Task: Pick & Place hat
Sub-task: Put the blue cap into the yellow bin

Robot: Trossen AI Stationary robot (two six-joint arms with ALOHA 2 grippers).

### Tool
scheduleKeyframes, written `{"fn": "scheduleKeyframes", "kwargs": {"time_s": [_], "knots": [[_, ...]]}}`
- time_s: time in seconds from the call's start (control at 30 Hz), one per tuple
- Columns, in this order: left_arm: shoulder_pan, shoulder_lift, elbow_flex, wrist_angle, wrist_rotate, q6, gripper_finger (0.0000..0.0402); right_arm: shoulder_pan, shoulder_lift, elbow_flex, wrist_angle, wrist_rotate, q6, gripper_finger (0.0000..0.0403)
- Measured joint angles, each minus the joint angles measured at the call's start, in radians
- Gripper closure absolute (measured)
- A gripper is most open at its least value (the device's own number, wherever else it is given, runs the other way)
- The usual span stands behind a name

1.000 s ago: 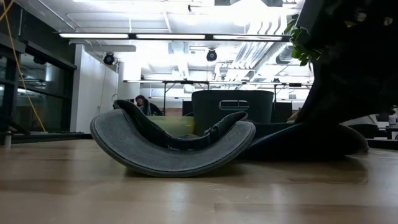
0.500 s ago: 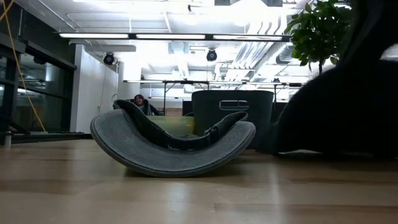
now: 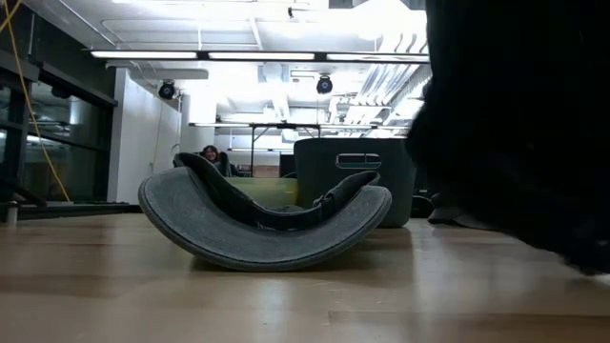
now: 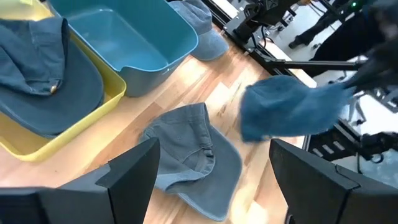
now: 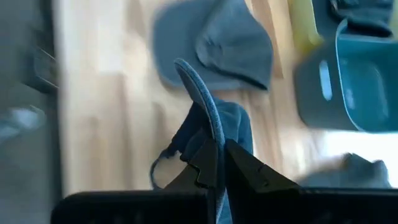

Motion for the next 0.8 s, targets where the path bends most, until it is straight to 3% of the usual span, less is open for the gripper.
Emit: {"fn": "scheduleKeyframes", "kwargs": {"time_s": [0.37,0.63,0.8], "knots": [[0.000,0.052,0.002,0.000,0.001,0.236,0.0102,-0.096,-0.160,0.298,0.013,-0.015,-0.158,0.0399],[0.000,0.115,0.002,0.004,-0.048,0.298,0.0102,-0.250,-0.377,0.219,0.188,-0.101,-0.325,0.0399],[0.000,0.152,0.001,0.055,-0.150,0.275,0.0102,-0.334,-0.430,0.215,0.301,-0.090,-0.436,0.0399]]}}
